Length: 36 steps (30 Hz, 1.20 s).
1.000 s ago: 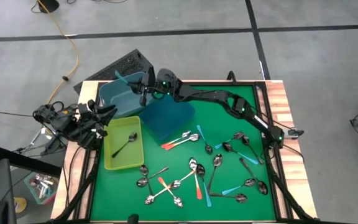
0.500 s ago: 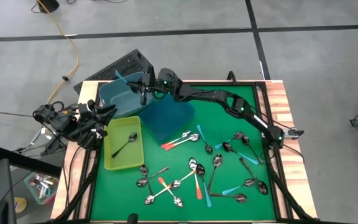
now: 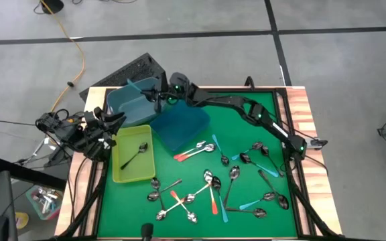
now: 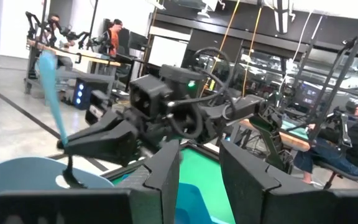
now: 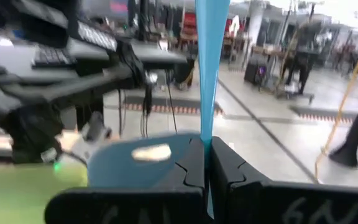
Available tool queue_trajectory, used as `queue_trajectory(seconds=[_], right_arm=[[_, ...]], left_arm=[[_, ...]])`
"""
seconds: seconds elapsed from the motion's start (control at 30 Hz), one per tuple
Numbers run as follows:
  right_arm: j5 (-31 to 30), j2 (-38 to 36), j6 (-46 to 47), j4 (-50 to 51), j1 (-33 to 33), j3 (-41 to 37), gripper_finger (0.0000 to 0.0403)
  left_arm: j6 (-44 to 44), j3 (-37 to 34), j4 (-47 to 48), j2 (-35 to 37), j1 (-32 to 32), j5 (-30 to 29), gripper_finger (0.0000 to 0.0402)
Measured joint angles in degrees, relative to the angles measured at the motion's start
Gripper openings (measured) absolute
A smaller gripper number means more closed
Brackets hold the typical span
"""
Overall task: Sort silverware by color (type)
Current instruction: Put the blue spoon into the light blue bin
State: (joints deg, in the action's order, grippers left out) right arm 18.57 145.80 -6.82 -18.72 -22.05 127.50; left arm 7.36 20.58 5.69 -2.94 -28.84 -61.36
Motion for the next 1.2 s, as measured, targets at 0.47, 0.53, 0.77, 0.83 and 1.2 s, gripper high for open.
queue_trajectory(seconds=[0.47,0.53,0.77,0.83,1.2], right_arm=[[2.61,1.59,6.62,2.92,-0.45,-1.31,0.0014],[2.59,1.62,7.02,3.22,-0.47,-1.40,0.0014],[-0.08,1.70,9.88,4.05,-0.46,-1.46,0.0014],[-2.60,1.70,10.30,5.30,-0.23,-1.46,0.0014],[-5.69,1.70,10.90,7.48,-0.21,-1.46,0.0014]], left_arm=[[-0.71,0.00,0.06,0.00,-0.01,-0.76,0.0101],[-0.71,0.00,0.14,0.00,0.00,-0.78,0.0101],[-0.08,0.00,1.40,0.00,0.00,-0.76,0.0101],[-0.03,0.00,1.40,0.00,0.00,-0.76,0.0101],[-0.23,0.00,1.40,0.00,0.00,-0.92,0.0101]])
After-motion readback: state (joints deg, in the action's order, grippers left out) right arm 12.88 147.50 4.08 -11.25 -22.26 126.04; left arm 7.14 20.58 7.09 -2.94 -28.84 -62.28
